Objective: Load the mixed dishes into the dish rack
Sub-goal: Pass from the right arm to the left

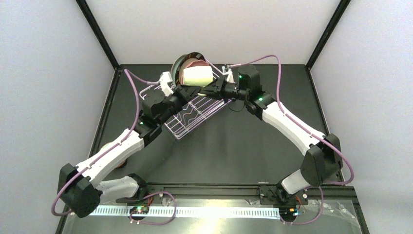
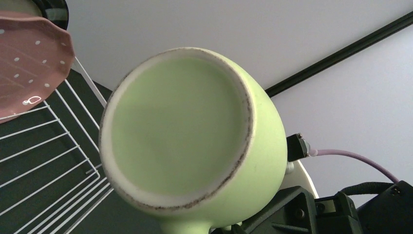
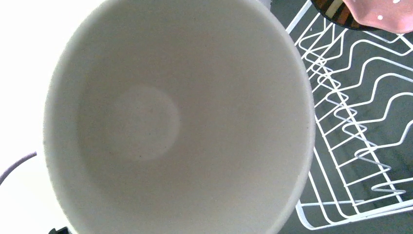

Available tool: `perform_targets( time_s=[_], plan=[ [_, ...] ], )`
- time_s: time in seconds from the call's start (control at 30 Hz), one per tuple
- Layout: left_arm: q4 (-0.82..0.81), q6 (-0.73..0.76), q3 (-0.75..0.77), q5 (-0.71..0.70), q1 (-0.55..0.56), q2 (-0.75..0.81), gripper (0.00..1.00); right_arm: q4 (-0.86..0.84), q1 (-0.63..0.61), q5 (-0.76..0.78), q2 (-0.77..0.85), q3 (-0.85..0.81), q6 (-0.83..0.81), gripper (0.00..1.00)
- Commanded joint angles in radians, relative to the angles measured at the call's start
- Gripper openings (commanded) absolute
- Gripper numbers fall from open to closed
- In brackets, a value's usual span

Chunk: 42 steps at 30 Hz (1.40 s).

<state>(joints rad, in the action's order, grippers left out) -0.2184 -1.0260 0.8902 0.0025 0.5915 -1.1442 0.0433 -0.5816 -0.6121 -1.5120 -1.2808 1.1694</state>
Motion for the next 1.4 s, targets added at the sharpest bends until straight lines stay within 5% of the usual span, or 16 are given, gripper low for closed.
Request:
perform_targets(
  time_s=[0.0, 0.13, 0.27, 0.3, 0.6, 0.9, 1.37],
  plan=[
    [-0.087, 0.002, -0.003, -0.098, -0.013, 0.014, 0.51, 0.012, -0.057, -0.188, 0.044, 0.013, -0.029, 0.00],
    [-0.096, -0.003, 0.000, -0.075, -0.013, -0.004, 0.48, 0.013, -0.057, -0.197, 0.045, 0.011, -0.032, 0.00],
    [-0.110, -0.009, -0.002, -0.059, -0.013, -0.013, 0.05, 0.019, -0.057, -0.201, 0.052, 0.013, -0.038, 0.00],
    [-0.110, -0.009, -0.003, -0.059, -0.013, -0.014, 0.02, 0.022, -0.057, -0.201, 0.054, 0.016, -0.040, 0.00],
    [-0.160, -0.026, -0.042, -0.070, -0.012, 0.010, 0.01, 0.072, -0.057, -0.189, 0.075, 0.018, -0.078, 0.01],
    [-0.135, -0.036, -0.084, -0.116, -0.011, 0.058, 0.01, 0.114, -0.057, -0.153, 0.097, 0.014, -0.112, 0.34],
    [-0.072, -0.013, -0.093, -0.141, -0.010, 0.072, 0.01, 0.172, -0.055, -0.105, 0.108, -0.010, -0.161, 0.42]
  ],
)
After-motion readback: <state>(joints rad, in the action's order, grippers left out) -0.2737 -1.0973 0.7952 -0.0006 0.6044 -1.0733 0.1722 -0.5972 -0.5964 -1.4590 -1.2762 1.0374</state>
